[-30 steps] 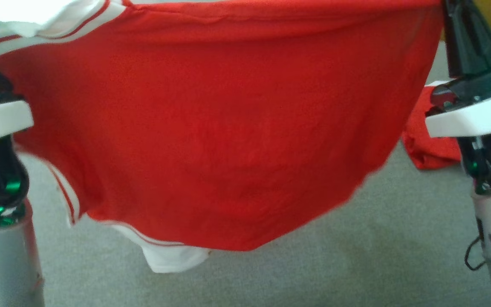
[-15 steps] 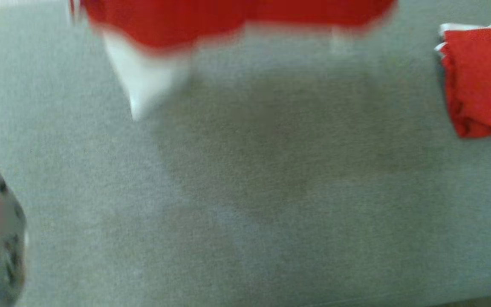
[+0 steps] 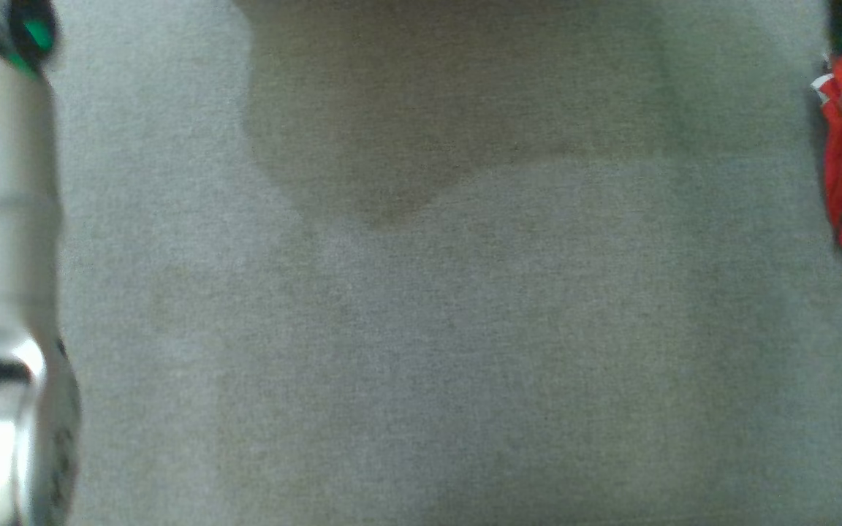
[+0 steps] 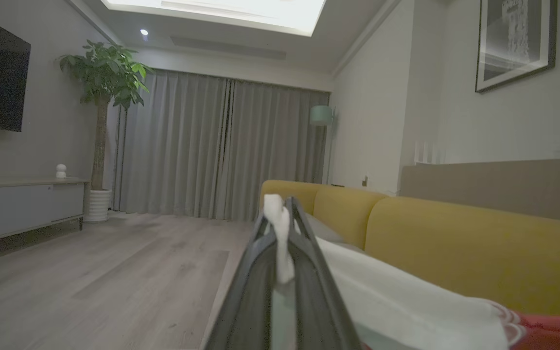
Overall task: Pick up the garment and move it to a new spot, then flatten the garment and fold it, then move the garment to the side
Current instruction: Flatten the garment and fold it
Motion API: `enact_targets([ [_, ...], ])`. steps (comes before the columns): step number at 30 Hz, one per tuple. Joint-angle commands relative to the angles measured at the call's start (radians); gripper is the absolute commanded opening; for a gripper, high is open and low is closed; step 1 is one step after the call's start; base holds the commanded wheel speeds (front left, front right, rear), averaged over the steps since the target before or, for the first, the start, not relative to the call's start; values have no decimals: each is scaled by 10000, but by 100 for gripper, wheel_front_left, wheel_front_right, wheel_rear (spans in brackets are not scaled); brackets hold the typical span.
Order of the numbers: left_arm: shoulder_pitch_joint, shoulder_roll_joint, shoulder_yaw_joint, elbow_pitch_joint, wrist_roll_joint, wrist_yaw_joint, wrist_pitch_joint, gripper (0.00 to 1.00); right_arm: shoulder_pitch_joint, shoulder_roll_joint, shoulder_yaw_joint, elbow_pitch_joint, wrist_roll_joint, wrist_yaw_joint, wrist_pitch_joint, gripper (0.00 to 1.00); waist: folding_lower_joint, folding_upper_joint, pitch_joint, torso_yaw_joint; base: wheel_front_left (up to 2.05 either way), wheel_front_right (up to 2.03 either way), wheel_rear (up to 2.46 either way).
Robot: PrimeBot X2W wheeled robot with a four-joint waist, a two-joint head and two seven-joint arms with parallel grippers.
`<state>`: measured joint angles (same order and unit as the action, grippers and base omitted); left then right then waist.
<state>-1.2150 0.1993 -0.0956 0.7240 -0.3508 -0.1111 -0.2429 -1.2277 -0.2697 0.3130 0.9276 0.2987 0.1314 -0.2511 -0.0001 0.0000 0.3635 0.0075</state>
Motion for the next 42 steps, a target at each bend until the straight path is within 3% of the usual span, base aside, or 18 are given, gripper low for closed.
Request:
enact_targets([
  [1, 217, 420, 49, -266, 75, -47, -98, 0, 444, -43, 220, 37, 173, -7, -91, 0, 1, 0, -20, 48, 0, 0, 0],
  [7, 2595, 35, -359, -122, -190, -148, -170, 0, 1912, -268, 1260, 1067, 1026, -7, 573, 0, 1, 0, -576, 214, 0, 0, 0],
  [14, 5323, 28, -1104, -522, -942, -189, -60, 0, 3539, -765, 2753, 712, 2164, -7, 1182, 0, 1, 0, -1716, 245, 0, 0, 0],
  [18, 6892, 465, -2004, -1317, -1731, -192, 366, 0, 4363, -1130, 3539, 97, 2992, -7, 1641, 0, 1, 0, -2408, 251, 0, 0, 0],
  [26, 9071, 1247, -2349, -3005, -2580, -179, 839, 0, 5480, -1790, 4509, -911, 4018, -7, 1816, 0, 1, 0, -3394, 138, 0, 0, 0],
  [34, 11060, 1624, -2231, -5257, -2955, 423, 1436, 0, 6507, -2446, 5228, -1825, 4825, -7, 2016, 0, 1, 0, -4023, 4, 0, 0, 0],
  [42, 12413, 1860, -2250, -6880, -3180, 819, 1831, 0, 7279, -3365, 5124, -3218, 5679, -7, 2346, 0, 1, 0, -4198, -65, 0, 0, 0],
])
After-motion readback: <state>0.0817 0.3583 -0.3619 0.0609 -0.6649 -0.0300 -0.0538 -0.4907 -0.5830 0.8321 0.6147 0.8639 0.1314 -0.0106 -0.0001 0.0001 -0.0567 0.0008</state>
